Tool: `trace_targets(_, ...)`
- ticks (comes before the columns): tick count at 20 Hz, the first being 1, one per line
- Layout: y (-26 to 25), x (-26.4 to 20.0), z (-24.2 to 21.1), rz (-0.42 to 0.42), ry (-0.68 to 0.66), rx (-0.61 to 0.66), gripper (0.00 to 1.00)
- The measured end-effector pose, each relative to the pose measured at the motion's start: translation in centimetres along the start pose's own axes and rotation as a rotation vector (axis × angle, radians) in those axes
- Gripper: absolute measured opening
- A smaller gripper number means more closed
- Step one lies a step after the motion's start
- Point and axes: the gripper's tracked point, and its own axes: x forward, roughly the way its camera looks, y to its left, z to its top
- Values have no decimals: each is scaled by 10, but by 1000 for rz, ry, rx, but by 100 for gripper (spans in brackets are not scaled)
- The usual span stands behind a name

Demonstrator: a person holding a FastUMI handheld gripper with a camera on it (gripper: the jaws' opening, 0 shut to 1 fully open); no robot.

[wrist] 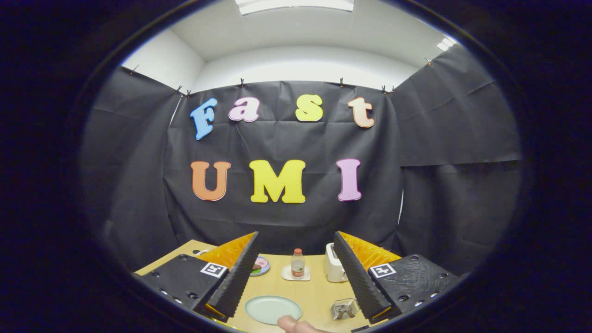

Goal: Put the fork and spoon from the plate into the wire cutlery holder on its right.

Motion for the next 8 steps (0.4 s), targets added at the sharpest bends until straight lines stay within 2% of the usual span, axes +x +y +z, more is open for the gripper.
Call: trace_targets(8, -11, 0, -19, -40, 52, -8, 96)
